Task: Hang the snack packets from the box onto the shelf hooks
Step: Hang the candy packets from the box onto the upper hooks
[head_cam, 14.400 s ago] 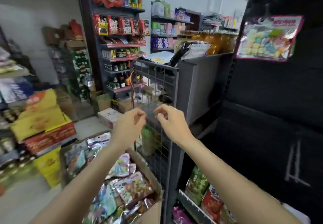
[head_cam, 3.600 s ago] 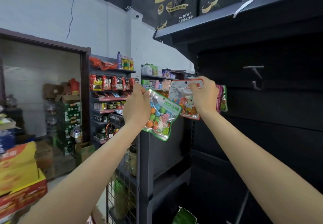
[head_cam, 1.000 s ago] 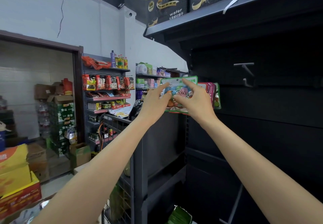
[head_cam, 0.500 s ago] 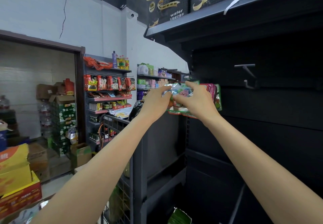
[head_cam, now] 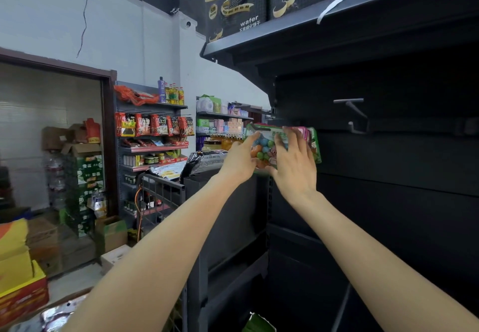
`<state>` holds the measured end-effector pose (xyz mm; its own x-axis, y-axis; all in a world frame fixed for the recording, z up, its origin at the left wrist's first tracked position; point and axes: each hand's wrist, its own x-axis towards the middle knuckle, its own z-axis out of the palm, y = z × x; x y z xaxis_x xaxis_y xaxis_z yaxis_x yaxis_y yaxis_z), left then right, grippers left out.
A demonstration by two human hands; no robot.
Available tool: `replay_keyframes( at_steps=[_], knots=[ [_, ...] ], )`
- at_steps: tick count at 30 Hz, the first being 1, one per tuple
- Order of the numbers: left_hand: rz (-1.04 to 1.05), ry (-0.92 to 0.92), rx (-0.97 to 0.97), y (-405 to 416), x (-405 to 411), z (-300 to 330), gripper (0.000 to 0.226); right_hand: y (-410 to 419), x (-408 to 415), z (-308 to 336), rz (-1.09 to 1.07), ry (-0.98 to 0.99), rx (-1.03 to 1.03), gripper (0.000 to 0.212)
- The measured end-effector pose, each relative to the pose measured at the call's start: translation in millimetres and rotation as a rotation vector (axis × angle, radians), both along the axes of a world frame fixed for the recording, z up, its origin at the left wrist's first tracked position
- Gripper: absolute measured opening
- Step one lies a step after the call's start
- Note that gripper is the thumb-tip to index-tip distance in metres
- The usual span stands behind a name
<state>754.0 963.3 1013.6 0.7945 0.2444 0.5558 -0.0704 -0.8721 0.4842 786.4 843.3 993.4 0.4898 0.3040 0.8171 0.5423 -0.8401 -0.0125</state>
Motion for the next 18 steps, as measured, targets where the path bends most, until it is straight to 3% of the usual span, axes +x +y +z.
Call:
replay_keyframes(
  at_steps=[7, 12, 16, 18],
  knots=[
    [-0.043, -0.007, -0.006, 3.2, 5.8, 3.9, 0.065, 3.3, 6.1, 1.5, -0.04, 0.025, -0.009, 0.078],
    [-0.046, -0.107, -0.056, 4.6, -6.5, -3.2, 0.052, -1.5, -2.0, -0.9, 0.046, -0.016, -0.014, 0.072],
    [-0.005, -0.207, -0.032, 13.5, -24.8, -10.0, 0.036, 2.2, -18.6, -9.7, 0.332, -0.118, 0.143, 0.039],
    [0.003, -0.25, 0.006, 20.3, -38.9, -13.9, 0.027, 10.5, -28.2, -13.9, 0.456, -0.048, 0.189, 0.026]
  ],
)
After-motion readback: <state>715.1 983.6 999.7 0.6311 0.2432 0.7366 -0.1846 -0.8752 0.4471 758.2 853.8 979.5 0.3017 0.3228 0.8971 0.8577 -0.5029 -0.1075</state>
